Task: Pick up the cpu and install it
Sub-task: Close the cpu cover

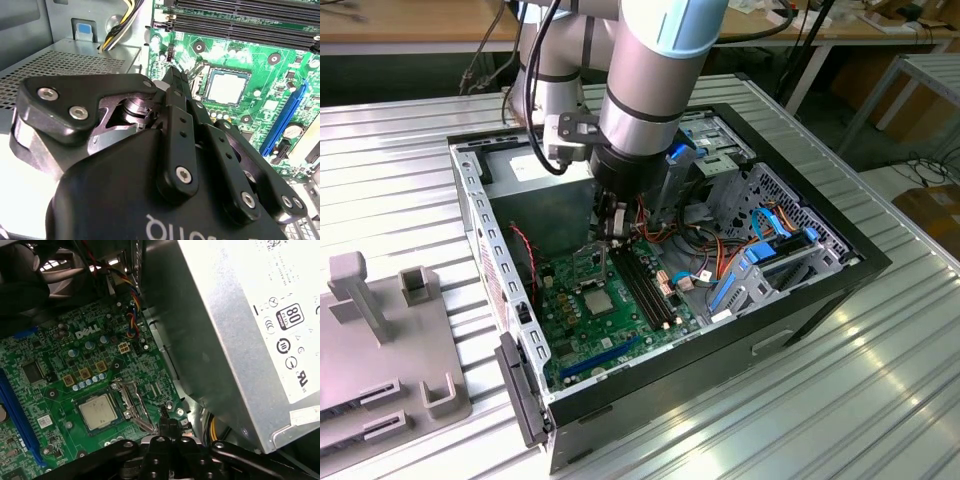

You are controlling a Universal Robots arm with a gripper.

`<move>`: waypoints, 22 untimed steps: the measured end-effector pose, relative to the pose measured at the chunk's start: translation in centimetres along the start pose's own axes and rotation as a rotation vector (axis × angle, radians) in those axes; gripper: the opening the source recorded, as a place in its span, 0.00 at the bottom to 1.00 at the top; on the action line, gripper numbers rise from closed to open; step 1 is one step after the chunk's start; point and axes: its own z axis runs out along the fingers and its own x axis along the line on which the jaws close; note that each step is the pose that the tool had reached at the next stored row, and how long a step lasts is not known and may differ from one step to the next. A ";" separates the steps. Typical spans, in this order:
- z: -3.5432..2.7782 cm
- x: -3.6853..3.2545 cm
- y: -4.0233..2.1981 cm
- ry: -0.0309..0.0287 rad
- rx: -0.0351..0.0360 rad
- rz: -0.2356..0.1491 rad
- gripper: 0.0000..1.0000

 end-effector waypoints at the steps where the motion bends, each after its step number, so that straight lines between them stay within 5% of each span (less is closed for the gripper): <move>1: -0.03 0.01 0.00 -0.0001 0.0000 0.000 0.11; 22: -0.35 0.29 -0.13 0.0001 -0.0002 -0.002 0.11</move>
